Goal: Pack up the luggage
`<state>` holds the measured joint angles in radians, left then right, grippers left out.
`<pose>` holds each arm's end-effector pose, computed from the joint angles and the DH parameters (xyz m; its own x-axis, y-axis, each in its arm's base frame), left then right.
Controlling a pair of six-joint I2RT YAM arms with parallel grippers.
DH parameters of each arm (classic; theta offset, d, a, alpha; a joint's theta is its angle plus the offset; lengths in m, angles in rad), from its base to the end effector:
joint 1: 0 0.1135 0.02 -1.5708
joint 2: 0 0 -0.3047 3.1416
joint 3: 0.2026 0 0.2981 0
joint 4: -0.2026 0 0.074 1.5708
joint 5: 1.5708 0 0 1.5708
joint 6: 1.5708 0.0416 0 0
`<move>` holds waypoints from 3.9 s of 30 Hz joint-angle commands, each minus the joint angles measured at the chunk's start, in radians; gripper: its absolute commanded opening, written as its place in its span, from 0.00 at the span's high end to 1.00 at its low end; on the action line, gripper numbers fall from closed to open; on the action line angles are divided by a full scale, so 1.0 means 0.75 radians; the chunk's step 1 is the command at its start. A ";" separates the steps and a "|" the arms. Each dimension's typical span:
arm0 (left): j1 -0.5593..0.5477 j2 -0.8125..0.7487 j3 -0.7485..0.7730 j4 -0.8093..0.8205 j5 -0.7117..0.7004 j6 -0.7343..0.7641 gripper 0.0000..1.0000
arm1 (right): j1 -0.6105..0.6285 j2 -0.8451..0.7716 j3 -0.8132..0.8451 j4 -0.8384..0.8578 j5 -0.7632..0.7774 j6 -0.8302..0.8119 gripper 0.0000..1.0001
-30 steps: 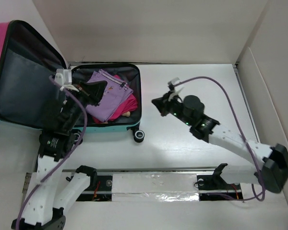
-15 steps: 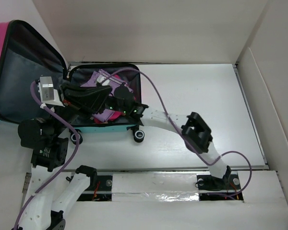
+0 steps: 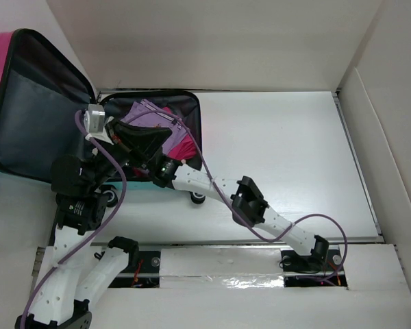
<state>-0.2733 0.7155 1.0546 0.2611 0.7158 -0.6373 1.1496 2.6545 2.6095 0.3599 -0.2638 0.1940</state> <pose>0.1201 -0.0620 0.5266 0.0056 -0.4679 -0.8838 0.9064 0.3758 -0.1931 0.2731 0.6362 0.3383 -0.0651 0.3098 -0.9486 -0.9884 0.1108 0.1041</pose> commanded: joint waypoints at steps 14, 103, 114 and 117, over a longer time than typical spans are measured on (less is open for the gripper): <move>-0.022 -0.242 -0.215 -0.785 -1.627 0.314 0.60 | -0.254 -1.354 -1.967 0.412 0.253 -0.205 0.89; -0.920 1.122 0.453 -0.739 -2.155 0.702 1.00 | -1.252 -1.545 -2.389 0.177 0.102 0.175 0.25; -0.920 1.065 0.408 -0.647 -2.057 0.704 1.00 | -1.136 -0.893 -1.747 -0.222 0.002 0.118 0.38; -0.936 1.077 0.422 -0.630 -2.002 0.711 1.00 | -1.065 -0.915 -1.788 -0.202 0.014 0.112 0.86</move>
<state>-0.9451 1.5723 1.3037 -0.5869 -0.9478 0.0090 0.2771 1.9732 1.2865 0.2775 -0.1402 0.2939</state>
